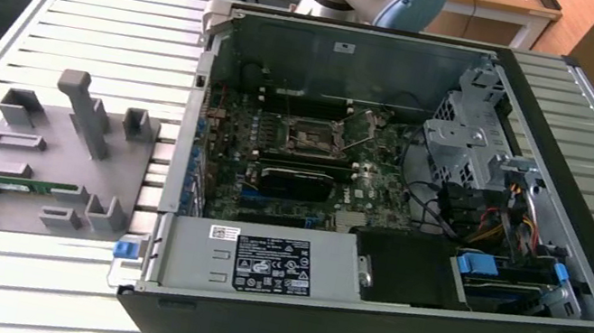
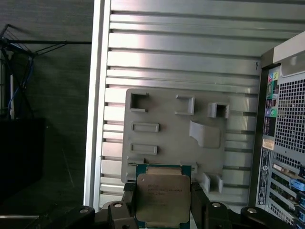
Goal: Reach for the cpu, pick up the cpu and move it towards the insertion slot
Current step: 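Pick up the cpu and move it towards the insertion slot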
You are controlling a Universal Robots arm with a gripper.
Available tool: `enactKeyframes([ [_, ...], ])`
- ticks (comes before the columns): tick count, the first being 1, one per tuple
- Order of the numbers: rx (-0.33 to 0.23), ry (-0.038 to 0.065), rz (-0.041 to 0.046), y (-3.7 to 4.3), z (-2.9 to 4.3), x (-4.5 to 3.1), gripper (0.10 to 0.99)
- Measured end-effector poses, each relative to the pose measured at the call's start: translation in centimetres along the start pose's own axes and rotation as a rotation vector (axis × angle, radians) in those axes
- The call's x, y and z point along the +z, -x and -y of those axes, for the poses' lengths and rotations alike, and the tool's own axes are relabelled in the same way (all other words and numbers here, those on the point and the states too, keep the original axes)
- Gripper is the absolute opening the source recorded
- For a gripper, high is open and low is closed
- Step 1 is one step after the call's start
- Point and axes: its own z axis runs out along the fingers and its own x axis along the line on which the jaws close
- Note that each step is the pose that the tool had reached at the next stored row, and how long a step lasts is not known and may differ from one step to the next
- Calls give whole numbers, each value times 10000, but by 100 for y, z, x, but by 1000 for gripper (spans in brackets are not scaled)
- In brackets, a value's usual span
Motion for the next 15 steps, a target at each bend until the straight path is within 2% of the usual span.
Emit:
enactKeyframes([
  [8,-6,9,-175,181,10,-18,541],
  [15,-12,17,-379,355,19,-26,541],
])
